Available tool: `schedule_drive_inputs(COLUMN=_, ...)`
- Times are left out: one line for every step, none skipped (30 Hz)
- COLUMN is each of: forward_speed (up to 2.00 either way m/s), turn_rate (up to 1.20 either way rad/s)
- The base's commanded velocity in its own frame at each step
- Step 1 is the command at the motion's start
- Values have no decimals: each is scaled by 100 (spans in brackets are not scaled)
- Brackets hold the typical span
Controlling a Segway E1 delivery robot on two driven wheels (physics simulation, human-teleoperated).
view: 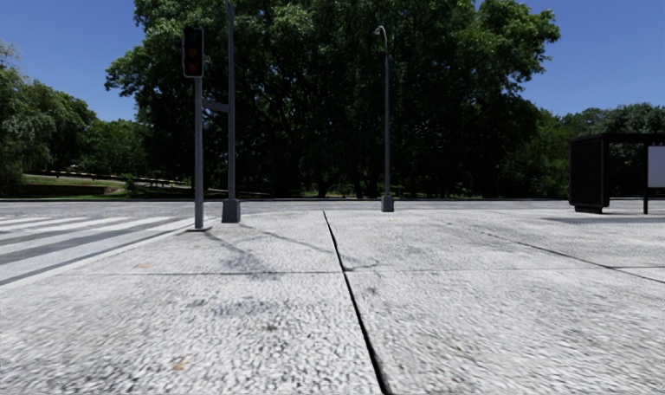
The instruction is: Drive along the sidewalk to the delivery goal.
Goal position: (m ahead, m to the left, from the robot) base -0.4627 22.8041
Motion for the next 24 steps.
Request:
schedule_drive_inputs(forward_speed=200, turn_rate=0)
schedule_drive_inputs(forward_speed=200, turn_rate=0)
schedule_drive_inputs(forward_speed=200, turn_rate=0)
schedule_drive_inputs(forward_speed=200, turn_rate=0)
schedule_drive_inputs(forward_speed=200, turn_rate=0)
schedule_drive_inputs(forward_speed=200, turn_rate=0)
schedule_drive_inputs(forward_speed=200, turn_rate=0)
schedule_drive_inputs(forward_speed=200, turn_rate=0)
schedule_drive_inputs(forward_speed=200, turn_rate=0)
schedule_drive_inputs(forward_speed=200, turn_rate=0)
schedule_drive_inputs(forward_speed=200, turn_rate=0)
schedule_drive_inputs(forward_speed=200, turn_rate=0)
schedule_drive_inputs(forward_speed=200, turn_rate=0)
schedule_drive_inputs(forward_speed=200, turn_rate=0)
schedule_drive_inputs(forward_speed=200, turn_rate=0)
schedule_drive_inputs(forward_speed=200, turn_rate=0)
schedule_drive_inputs(forward_speed=200, turn_rate=0)
schedule_drive_inputs(forward_speed=200, turn_rate=0)
schedule_drive_inputs(forward_speed=200, turn_rate=0)
schedule_drive_inputs(forward_speed=200, turn_rate=0)
schedule_drive_inputs(forward_speed=200, turn_rate=4)
schedule_drive_inputs(forward_speed=200, turn_rate=11)
schedule_drive_inputs(forward_speed=200, turn_rate=11)
schedule_drive_inputs(forward_speed=200, turn_rate=23)
